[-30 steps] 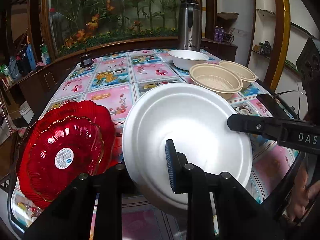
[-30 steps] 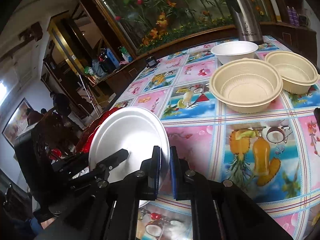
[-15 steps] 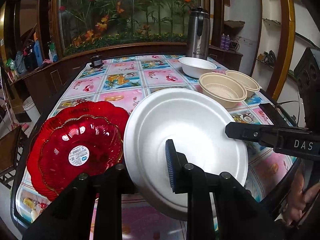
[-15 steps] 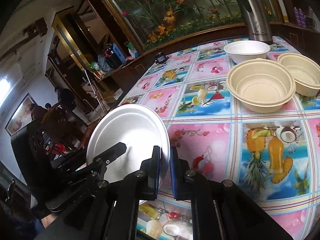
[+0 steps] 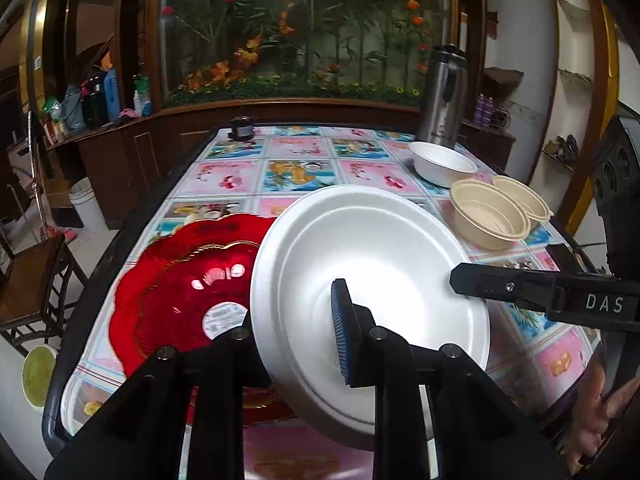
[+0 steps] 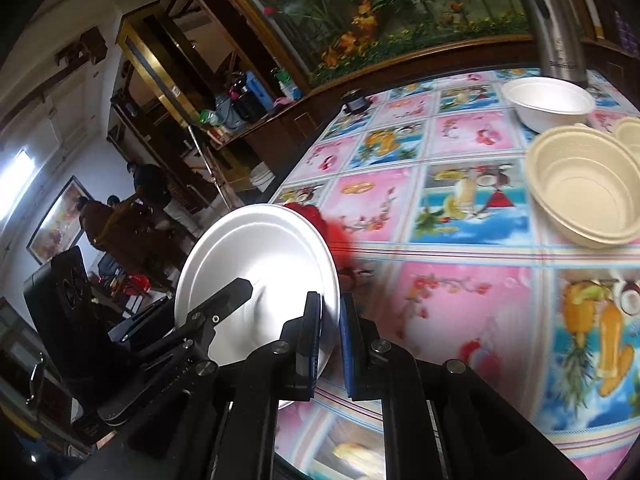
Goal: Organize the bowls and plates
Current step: 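Carry the white plate toward the red plate stack with the left gripper, then lower the white plate onto the red plates and open the left gripper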
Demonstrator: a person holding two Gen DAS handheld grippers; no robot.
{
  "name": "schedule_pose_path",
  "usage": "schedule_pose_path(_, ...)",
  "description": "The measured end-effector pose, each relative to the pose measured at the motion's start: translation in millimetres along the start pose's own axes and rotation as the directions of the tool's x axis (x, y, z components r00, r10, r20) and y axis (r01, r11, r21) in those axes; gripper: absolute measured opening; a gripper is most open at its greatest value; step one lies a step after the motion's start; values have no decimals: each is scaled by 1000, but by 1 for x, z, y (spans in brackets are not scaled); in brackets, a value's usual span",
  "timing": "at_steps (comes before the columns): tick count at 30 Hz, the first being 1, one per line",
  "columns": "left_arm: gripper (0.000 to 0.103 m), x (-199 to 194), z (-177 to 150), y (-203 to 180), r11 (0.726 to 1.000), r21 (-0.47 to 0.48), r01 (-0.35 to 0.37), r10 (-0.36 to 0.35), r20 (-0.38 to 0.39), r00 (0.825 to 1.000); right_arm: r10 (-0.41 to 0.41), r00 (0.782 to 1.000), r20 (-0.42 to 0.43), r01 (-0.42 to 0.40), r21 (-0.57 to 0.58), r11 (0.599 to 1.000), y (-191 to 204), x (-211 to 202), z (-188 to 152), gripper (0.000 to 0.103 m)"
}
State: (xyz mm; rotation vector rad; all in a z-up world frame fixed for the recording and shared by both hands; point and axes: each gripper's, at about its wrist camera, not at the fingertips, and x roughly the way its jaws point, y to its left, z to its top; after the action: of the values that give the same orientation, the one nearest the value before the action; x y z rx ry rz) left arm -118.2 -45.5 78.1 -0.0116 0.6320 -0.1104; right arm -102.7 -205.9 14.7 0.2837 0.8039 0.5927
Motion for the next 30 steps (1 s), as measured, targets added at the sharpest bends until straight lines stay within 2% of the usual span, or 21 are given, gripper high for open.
schedule_pose_path(10, 20, 0, 5, 51, 992, -99, -79, 80, 3, 997, 52, 997, -54, -54, -27, 998, 35, 46, 20, 9)
schedule_pose_path(14, 20, 9, 2, 71, 984, -137, -111, 108, -25, 994, 60, 994, -95, -63, -22, 998, 46, 72, 22, 9)
schedule_pose_path(19, 20, 27, -5, 87, 977, -178, -113, 102, -70, 992, 31, 992, -120, -36, -35, 999, 52, 94, 23, 9)
schedule_pose_path(30, 20, 47, -13, 89, 978, -176, -114, 94, -116, 989, -18, 989, -144, 13, -36, 999, 42, 111, 20, 9)
